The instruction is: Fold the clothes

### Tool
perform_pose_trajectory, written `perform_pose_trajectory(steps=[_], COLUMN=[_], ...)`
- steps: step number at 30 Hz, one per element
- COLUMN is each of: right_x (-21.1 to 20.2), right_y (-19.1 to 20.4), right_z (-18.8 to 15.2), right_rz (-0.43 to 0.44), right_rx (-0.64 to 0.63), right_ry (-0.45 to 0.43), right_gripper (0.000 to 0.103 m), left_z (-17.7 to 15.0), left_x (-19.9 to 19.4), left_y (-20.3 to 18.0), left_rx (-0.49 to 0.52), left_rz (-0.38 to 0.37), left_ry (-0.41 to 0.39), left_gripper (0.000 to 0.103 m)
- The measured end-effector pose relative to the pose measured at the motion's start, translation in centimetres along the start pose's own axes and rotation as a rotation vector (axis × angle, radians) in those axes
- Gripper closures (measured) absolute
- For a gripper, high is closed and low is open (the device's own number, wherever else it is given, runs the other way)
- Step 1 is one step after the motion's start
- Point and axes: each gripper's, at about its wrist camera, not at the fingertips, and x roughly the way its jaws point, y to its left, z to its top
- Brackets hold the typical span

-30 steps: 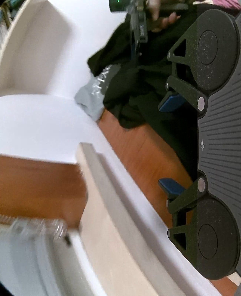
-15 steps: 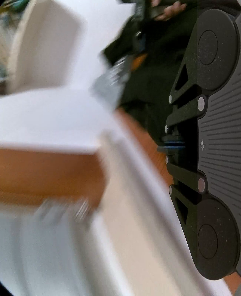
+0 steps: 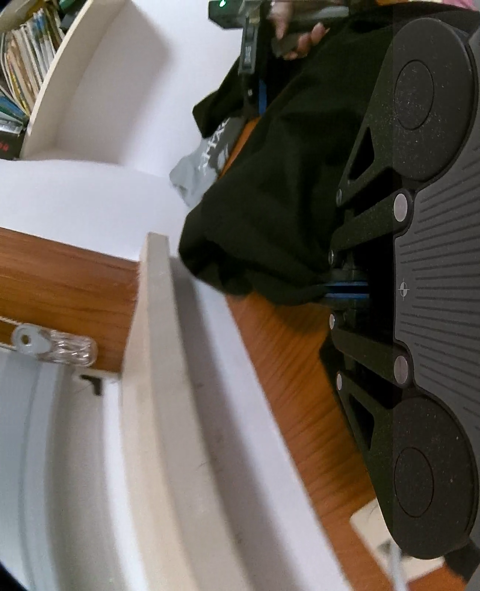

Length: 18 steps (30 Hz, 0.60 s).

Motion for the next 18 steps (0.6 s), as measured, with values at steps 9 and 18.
perform_pose_trajectory(steps=[9,18], right_x=[3.5,11.0], right_y=[7.7,14.0], right_z=[4.8,7.8], right_rz=[-0.011,-0.009], right_rx=[-0.118,-0.187], right_ry=[-0.001,0.1], right_gripper=[0.02,0.019], left_z=[-0.3,-1.1], left_x=[0.0,-1.0], left_y=[-0.9,-3.9], left_rx=[0.046,0.221], left_rz=[-0.021,-0.2], left_ry=[0.013,0.011], left_gripper=[0.1,0.1])
